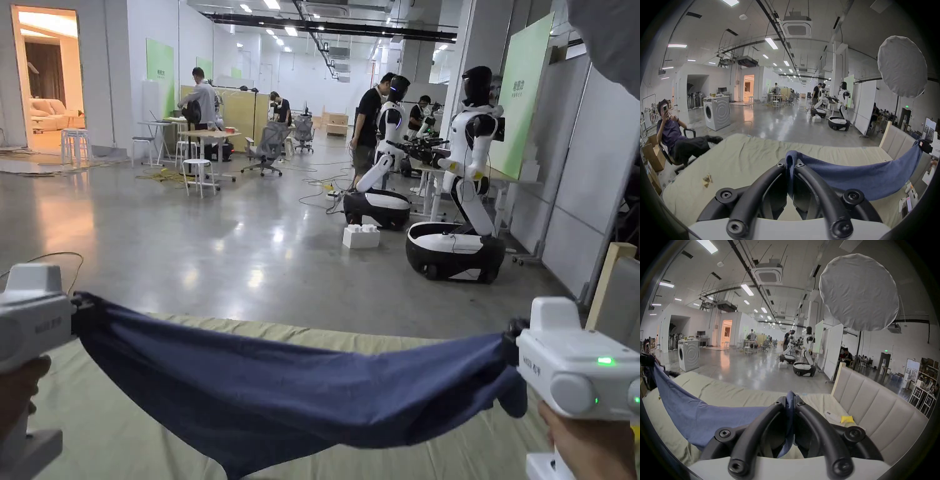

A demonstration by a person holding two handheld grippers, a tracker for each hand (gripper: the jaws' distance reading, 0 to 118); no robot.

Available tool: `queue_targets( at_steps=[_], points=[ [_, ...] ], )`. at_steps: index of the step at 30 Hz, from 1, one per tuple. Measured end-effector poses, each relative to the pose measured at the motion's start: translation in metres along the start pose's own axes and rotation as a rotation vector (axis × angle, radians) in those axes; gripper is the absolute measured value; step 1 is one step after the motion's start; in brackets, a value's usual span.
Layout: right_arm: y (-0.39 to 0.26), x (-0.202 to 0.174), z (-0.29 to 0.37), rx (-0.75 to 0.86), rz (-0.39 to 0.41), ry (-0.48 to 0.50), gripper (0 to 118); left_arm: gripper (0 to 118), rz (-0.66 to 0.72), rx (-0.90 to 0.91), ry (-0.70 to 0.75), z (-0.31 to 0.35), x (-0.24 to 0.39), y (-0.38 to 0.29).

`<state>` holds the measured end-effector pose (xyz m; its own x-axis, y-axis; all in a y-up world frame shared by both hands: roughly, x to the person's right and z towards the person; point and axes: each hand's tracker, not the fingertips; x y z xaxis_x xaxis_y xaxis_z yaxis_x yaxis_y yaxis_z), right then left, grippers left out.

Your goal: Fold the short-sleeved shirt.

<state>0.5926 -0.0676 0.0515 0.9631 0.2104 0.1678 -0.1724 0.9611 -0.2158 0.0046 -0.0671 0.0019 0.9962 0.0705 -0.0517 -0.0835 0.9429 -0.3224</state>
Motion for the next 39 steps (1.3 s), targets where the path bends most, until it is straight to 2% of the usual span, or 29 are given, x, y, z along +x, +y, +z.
queue_targets(
  at_steps=[7, 11, 13, 15, 20, 24, 25, 32, 33, 34, 36, 37, 39],
  points=[
    [-0.109, -0.017, 0.048, -0.182, 0.047, 0.047, 8, 6, 0.005, -0.115, -0.018, 0.046, -0.013, -0.124],
    [-0.158, -0.019, 0.089, -0.228, 0.121, 0.046, 8, 6, 0.03, -0.192, -0.011, 0.08, -0.032, -0.18],
    [-0.176, -0.017, 0.106, -0.239, 0.128, 0.032, 8, 6, 0.031, -0.217, -0.012, 0.095, -0.038, -0.199],
    [-0.191, -0.013, 0.121, -0.284, 0.107, 0.031, 8, 6, 0.021, -0.26, 0.008, 0.109, -0.043, -0.219],
    [-0.22, -0.013, 0.147, -0.344, 0.125, 0.035, 8, 6, 0.056, -0.39, 0.035, 0.118, -0.061, -0.264],
    [-0.248, -0.015, 0.154, -0.444, 0.098, 0.034, 8, 6, 0.041, -0.492, 0.053, 0.11, -0.066, -0.287],
    [-0.257, -0.015, 0.154, -0.518, 0.073, 0.037, 8, 6, 0.037, -0.52, 0.056, 0.107, -0.069, -0.29],
    [-0.293, -0.02, 0.159, -0.579, 0.068, 0.036, 10, 7, 0.021, -0.572, 0.069, 0.098, -0.064, -0.305],
    [-0.297, -0.019, 0.16, -0.584, 0.066, 0.033, 12, 8, 0.014, -0.574, 0.074, 0.097, -0.065, -0.304],
    [-0.297, -0.02, 0.161, -0.586, 0.067, 0.023, 21, 13, 0.007, -0.573, 0.079, 0.101, -0.057, -0.304],
    [-0.293, -0.02, 0.165, -0.581, 0.075, -0.001, 46, 21, -0.016, -0.553, 0.089, 0.103, -0.055, -0.297],
    [-0.29, -0.019, 0.168, -0.569, 0.071, -0.008, 61, 32, -0.022, -0.54, 0.089, 0.104, -0.055, -0.294],
    [-0.277, -0.018, 0.173, -0.509, 0.061, -0.025, 72, 49, -0.029, -0.494, 0.097, 0.115, -0.04, -0.28]
  ],
)
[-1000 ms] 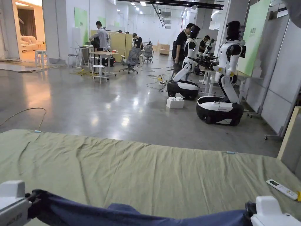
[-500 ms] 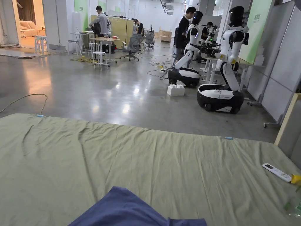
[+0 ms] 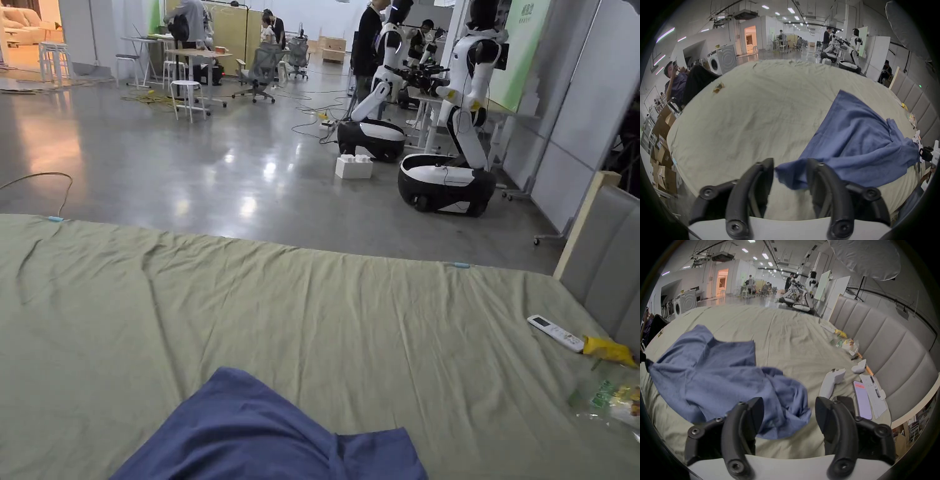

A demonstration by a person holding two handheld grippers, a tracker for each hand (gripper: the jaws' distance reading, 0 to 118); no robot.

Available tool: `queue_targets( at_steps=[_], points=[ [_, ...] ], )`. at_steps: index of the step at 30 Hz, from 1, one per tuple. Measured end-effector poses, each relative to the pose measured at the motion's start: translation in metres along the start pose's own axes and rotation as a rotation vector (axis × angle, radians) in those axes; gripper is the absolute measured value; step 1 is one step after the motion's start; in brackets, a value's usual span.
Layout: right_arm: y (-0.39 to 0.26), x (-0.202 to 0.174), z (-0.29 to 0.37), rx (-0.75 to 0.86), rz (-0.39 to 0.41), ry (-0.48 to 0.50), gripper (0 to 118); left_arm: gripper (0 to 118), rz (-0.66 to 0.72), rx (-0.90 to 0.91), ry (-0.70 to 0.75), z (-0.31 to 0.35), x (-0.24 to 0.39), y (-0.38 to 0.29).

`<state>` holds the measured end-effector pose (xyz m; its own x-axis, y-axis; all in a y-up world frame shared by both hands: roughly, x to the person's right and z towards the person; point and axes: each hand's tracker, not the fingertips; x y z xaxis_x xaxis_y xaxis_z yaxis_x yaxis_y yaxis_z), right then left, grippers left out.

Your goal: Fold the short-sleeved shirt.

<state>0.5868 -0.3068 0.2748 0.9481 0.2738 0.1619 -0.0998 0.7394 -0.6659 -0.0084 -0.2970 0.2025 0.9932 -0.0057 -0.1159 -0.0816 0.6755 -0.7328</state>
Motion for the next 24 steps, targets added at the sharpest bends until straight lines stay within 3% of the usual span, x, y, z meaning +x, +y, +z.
queue_targets(
  at_steps=[1, 4, 12, 14, 16, 18, 19, 23, 24],
  points=[
    [0.005, 0.0, 0.004, 0.034, -0.004, -0.009, 77, 54, 0.0, 0.03, -0.003, 0.004, 0.002, 0.004],
    [0.025, -0.002, 0.018, 0.144, -0.022, 0.015, 87, 54, -0.01, 0.139, -0.031, 0.015, 0.014, 0.019],
    [0.092, -0.038, 0.068, 0.493, -0.1, 0.059, 86, 52, -0.061, 0.441, -0.101, 0.061, 0.077, 0.055],
    [0.104, -0.048, 0.078, 0.575, -0.101, 0.058, 67, 40, -0.066, 0.504, -0.122, 0.072, 0.091, 0.059],
    [0.113, -0.057, 0.087, 0.611, -0.125, 0.065, 62, 37, -0.067, 0.562, -0.136, 0.085, 0.105, 0.061],
    [0.12, -0.067, 0.093, 0.639, -0.133, 0.062, 32, 17, -0.075, 0.6, -0.134, 0.095, 0.119, 0.062],
    [0.122, -0.069, 0.096, 0.65, -0.139, 0.066, 15, 14, -0.078, 0.617, -0.135, 0.1, 0.123, 0.062],
    [0.128, -0.08, 0.103, 0.664, -0.154, 0.108, 1, 2, -0.109, 0.671, -0.162, 0.117, 0.139, 0.059],
    [0.131, -0.083, 0.107, 0.704, -0.101, 0.084, 1, 2, -0.117, 0.674, -0.164, 0.12, 0.141, 0.057]
  ],
)
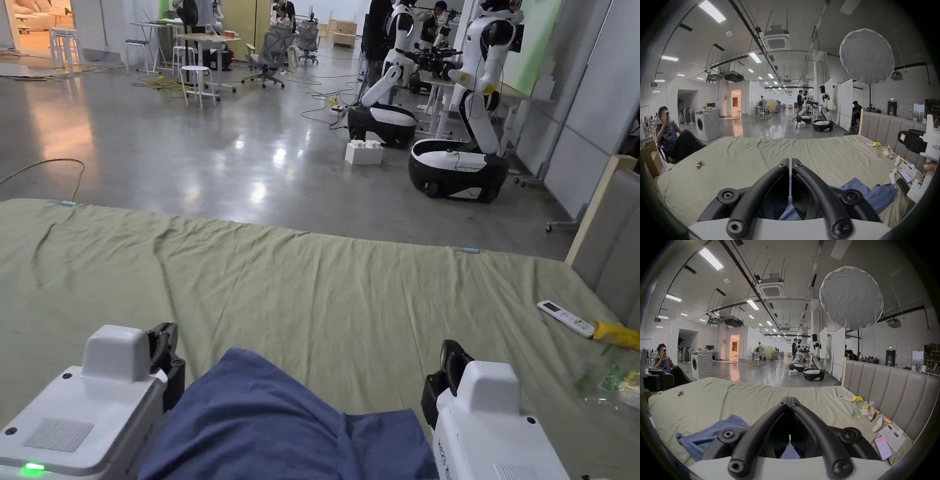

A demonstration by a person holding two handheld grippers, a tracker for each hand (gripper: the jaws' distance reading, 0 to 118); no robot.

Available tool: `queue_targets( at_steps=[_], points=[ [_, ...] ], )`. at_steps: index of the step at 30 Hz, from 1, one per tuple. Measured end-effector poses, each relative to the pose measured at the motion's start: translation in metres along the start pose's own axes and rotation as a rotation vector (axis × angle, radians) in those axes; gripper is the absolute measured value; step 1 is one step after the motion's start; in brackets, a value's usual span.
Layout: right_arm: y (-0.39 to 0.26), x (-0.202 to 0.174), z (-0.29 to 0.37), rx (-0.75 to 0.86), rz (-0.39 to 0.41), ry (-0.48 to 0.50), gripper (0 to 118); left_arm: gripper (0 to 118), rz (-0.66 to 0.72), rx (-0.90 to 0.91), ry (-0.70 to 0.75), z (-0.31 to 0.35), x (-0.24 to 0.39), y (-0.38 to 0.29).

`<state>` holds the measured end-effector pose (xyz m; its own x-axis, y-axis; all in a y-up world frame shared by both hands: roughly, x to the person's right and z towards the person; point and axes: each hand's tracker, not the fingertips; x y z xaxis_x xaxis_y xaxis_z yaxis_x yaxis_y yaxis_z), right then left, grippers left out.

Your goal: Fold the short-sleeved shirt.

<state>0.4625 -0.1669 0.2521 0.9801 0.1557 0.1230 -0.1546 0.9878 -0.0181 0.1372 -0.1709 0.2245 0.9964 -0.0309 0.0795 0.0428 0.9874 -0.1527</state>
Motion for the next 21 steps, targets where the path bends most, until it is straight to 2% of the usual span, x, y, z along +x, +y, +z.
queue_targets(
  at_steps=[1, 9, 21],
  points=[
    [-0.002, -0.001, 0.0, -0.027, -0.023, 0.007, 1, 2, -0.009, 0.002, -0.004, 0.002, 0.002, 0.0],
    [-0.011, -0.001, 0.001, -0.063, -0.031, 0.029, 1, 0, -0.028, -0.055, -0.004, 0.012, -0.014, -0.014],
    [-0.029, 0.01, -0.004, -0.143, -0.033, 0.035, 1, 0, 0.094, -0.257, -0.023, -0.024, -0.058, -0.047]
  ],
)
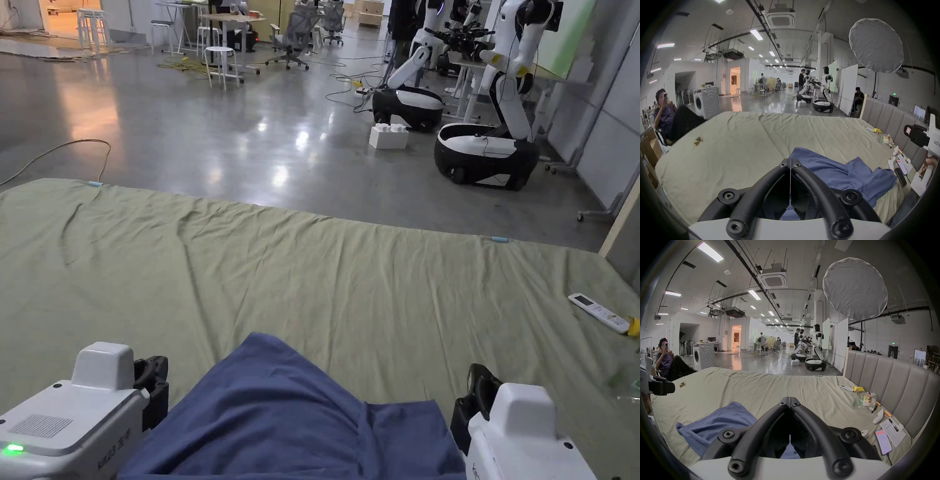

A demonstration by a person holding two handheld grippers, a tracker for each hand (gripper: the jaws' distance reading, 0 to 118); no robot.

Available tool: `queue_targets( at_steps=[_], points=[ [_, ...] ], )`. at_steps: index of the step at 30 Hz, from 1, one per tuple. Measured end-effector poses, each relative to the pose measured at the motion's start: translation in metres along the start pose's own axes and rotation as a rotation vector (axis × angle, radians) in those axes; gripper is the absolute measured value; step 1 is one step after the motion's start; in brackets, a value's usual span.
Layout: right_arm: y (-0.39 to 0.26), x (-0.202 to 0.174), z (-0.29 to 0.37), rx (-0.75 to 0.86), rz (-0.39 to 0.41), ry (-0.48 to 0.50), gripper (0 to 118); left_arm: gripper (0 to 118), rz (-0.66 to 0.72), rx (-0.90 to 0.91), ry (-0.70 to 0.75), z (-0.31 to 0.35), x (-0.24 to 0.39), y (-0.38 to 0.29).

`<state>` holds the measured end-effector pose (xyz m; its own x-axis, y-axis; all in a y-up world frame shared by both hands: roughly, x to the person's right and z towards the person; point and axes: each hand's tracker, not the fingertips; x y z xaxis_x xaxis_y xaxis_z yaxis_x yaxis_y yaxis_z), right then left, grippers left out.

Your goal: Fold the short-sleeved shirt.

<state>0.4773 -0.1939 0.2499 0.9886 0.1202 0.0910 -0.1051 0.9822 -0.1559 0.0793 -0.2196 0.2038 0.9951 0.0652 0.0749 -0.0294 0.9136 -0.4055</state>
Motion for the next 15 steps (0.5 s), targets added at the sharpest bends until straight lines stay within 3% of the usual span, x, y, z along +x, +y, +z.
queue_targets(
  at_steps=[6, 11, 12, 14, 15],
  points=[
    [-0.008, 0.006, -0.006, -0.041, 0.01, 0.002, 1, 0, 0.004, -0.126, -0.019, -0.028, -0.005, -0.008],
    [-0.018, 0.01, -0.01, -0.085, 0.021, 0.003, 1, 5, 0.019, -0.258, 0.055, -0.043, -0.023, -0.025],
    [-0.02, 0.011, -0.011, -0.092, 0.024, 0.0, 1, 18, 0.025, -0.299, 0.084, -0.046, -0.03, -0.03],
    [-0.024, 0.014, -0.012, -0.108, 0.025, -0.001, 1, 61, 0.046, -0.365, 0.13, -0.049, -0.043, -0.041],
    [-0.026, 0.014, -0.014, -0.118, 0.023, -0.001, 1, 70, 0.064, -0.397, 0.158, -0.05, -0.052, -0.047]
  ],
)
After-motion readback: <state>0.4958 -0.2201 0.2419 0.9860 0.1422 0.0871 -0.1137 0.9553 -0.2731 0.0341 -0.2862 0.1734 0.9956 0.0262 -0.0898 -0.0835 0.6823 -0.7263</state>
